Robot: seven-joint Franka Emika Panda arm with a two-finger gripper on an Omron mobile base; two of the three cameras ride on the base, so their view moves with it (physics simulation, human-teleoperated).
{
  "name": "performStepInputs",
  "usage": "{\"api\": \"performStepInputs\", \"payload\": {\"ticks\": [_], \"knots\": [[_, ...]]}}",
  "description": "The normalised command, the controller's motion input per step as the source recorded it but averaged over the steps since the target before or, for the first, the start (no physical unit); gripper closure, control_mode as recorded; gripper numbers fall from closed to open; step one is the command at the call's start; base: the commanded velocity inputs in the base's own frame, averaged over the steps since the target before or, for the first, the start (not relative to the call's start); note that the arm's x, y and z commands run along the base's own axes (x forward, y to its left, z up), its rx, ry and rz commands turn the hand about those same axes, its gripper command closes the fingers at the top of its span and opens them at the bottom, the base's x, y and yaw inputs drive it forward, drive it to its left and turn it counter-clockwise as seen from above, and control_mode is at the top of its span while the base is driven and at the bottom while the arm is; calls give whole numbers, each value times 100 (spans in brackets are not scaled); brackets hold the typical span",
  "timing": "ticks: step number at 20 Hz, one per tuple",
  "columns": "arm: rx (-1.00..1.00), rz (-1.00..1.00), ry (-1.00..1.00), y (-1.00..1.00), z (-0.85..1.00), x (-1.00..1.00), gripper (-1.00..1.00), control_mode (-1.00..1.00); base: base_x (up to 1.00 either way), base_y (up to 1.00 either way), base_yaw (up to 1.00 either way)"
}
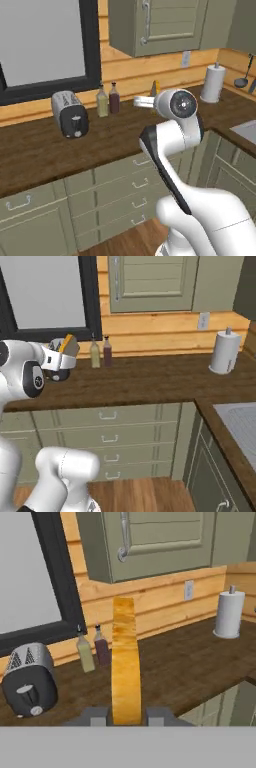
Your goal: Start the toaster. Once the lever pops up, take the bread to the plate on the dining counter.
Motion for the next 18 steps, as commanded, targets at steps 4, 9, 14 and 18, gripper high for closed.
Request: {"api": "performStepInputs", "payload": {"ticks": [4, 9, 14, 18], "knots": [[0, 0, 0, 0, 0, 0, 100, 100, -37, 8, -98], [0, 0, 0, 0, 0, 0, 100, 100, -25, 10, -100], [0, 0, 0, 0, 0, 0, 100, 100, -27, 5, -100], [0, 0, 0, 0, 0, 0, 100, 100, -26, 0, -98]]}}
